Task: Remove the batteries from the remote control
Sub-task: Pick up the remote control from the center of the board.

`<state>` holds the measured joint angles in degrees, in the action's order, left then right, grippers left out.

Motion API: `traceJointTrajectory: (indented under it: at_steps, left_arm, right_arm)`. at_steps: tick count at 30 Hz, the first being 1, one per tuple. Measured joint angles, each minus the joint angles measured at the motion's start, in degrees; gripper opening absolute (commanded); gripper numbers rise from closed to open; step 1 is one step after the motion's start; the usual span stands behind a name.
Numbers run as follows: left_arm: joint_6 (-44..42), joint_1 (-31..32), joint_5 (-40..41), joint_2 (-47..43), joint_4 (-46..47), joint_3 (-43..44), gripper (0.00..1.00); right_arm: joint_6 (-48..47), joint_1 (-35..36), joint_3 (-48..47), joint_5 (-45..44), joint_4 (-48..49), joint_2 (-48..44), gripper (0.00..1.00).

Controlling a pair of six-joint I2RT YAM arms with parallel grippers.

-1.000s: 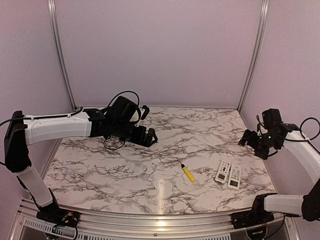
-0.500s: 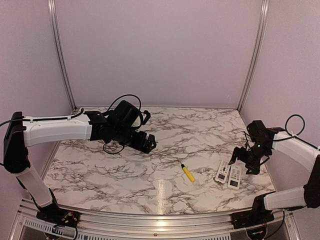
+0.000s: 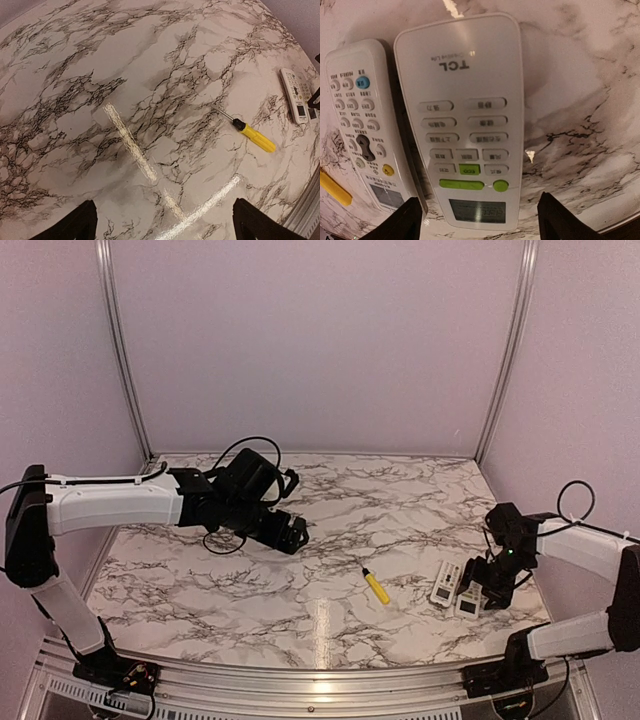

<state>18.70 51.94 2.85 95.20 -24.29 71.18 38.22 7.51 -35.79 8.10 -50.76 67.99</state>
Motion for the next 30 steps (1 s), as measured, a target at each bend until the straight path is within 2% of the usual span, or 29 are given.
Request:
traceJointTrajectory:
  at_steps: [8,22,30]
  left_arm:
    - [0.35,0.46,0.02,-1.81,0.04,-1.33,0.98]
    - [1.36,0.90,0.63,-4.74,0.00,-4.85,0.98]
    - [-0.09,0.90,0.55,-3.41,0.13,-1.03,0.98]
  right_arm:
    - [-0.70,0.00,0.48,-1.27,3.26,5.38,0.74]
    - [-1.68,0.15,-2.10,-3.56,1.22,10.05,0.63]
    - [-1.92,0.42,-2.47,-3.52,1.42,10.27,0.78]
